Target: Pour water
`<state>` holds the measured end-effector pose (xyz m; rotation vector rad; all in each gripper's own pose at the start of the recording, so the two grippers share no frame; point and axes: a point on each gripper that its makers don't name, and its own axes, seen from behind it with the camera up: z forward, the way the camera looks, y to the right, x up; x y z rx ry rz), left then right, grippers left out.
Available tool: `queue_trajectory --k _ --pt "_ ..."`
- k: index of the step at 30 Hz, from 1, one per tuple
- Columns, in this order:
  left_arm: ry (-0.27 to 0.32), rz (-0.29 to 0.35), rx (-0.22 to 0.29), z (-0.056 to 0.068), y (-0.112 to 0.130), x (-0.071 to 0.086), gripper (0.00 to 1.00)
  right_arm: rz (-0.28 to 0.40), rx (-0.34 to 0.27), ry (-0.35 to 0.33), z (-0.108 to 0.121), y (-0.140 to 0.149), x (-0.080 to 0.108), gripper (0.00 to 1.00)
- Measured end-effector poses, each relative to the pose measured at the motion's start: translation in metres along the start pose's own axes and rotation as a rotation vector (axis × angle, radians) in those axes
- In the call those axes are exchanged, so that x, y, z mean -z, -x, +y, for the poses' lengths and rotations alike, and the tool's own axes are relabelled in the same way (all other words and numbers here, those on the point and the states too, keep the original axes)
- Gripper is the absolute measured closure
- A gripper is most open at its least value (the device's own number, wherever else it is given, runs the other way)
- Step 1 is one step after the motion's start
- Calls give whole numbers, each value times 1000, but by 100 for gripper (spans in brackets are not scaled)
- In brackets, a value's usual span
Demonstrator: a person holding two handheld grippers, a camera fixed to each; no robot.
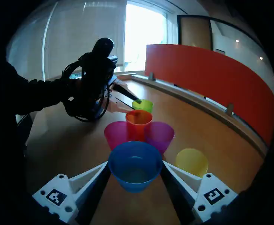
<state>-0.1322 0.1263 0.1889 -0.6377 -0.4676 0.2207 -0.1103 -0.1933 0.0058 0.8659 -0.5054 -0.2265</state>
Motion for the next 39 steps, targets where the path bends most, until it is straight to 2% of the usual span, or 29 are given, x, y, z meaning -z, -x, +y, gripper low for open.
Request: queue_trajectory --k 9,24,33,39 --pt "2 7 -8 -3 -2 -7 10 -3 1 -2 -1 1 -1 9" --pt "14 17 7 -6 -5 -15 10 -3 2 -4 -1 0 -2 9" --pt "-27 15 25 -14 -6 -14 13 4 -3 -1 1 1 -1 9" --pt "-39 13 9 -14 -4 -9 13 11 -6 6 1 -1 1 9"
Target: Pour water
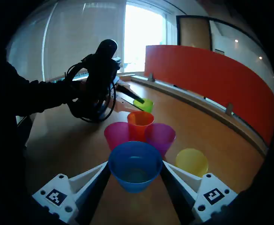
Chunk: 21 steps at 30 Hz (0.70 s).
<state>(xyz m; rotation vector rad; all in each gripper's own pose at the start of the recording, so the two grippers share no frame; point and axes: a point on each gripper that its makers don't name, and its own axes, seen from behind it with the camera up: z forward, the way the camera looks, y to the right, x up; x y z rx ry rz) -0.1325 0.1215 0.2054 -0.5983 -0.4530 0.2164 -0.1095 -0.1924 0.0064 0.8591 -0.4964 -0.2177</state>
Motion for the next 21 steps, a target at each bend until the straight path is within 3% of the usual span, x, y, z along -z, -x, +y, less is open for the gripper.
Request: queue_trajectory --k 9,21 --pt "-9 52 21 8 -19 25 13 34 -3 17 -2 -14 7 9" --pt "-34 119 2 29 -47 79 13 112 -19 48 -10 -39 21 9"
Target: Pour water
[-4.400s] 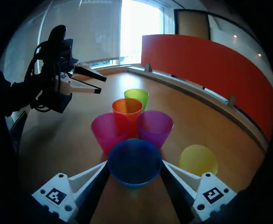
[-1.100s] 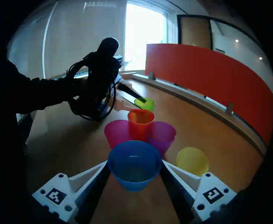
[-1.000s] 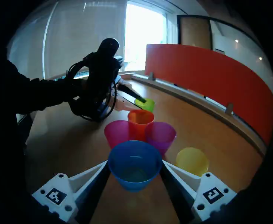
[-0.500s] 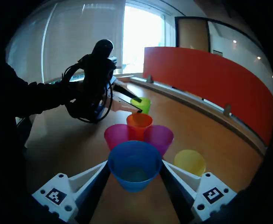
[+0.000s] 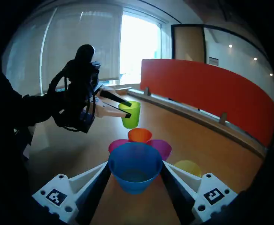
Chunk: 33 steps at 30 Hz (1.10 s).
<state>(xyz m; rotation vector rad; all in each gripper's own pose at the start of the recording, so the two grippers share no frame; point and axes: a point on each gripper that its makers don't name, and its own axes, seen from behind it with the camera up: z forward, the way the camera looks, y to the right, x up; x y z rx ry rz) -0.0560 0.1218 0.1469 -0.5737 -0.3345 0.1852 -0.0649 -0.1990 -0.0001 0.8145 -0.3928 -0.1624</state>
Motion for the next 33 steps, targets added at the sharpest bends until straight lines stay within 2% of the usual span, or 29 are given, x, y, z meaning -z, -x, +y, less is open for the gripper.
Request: queue_trajectory --k 10,24,33 --pt "12 71 21 33 -24 37 13 50 -5 34 -2 -14 7 9" --pt "45 148 62 75 -33 72 13 124 -15 81 -4 -31 12 9" --pt "52 171 36 99 -34 91 13 162 -29 101 -5 -43 16 9"
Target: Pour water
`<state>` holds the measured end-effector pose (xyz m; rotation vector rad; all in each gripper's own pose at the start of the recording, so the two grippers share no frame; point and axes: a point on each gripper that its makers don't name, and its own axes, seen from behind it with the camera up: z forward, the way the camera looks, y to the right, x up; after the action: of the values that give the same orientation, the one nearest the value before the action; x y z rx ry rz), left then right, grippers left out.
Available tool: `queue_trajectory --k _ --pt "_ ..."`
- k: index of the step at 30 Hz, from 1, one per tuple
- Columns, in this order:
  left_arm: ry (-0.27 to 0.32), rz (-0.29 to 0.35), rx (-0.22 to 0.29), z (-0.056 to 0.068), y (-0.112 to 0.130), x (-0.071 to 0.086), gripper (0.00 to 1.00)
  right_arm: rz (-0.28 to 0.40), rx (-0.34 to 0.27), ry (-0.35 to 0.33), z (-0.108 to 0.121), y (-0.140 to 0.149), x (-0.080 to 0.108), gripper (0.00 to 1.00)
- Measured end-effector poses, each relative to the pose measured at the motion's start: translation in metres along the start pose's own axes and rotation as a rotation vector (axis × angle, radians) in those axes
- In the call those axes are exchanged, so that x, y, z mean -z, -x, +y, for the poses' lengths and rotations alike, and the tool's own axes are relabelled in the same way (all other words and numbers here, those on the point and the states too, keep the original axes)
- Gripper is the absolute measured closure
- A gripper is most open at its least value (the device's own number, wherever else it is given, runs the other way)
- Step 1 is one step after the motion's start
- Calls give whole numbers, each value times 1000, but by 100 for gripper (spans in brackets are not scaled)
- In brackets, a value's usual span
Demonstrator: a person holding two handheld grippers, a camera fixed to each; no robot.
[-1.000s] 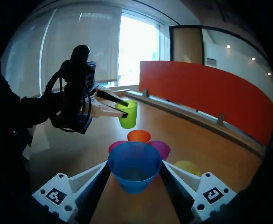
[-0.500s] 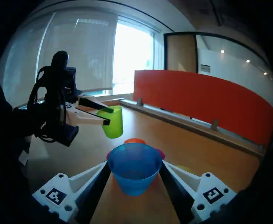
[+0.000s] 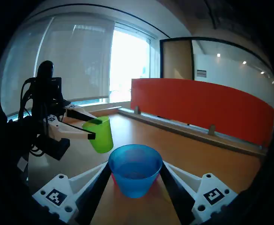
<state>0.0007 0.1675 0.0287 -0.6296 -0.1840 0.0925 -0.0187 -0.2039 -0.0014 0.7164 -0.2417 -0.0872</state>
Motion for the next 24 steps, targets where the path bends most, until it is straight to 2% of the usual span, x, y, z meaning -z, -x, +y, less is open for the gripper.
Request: queue_trajectory --k 7,15,24 --pt "26 28 7 24 -5 10 13 6 7 6 -2 -4 3 9" --pt "55 43 13 46 -8 17 12 19 18 10 -3 -13 7 9" --pt "93 64 46 67 -8 21 12 22 33 12 -1 -18 10 9"
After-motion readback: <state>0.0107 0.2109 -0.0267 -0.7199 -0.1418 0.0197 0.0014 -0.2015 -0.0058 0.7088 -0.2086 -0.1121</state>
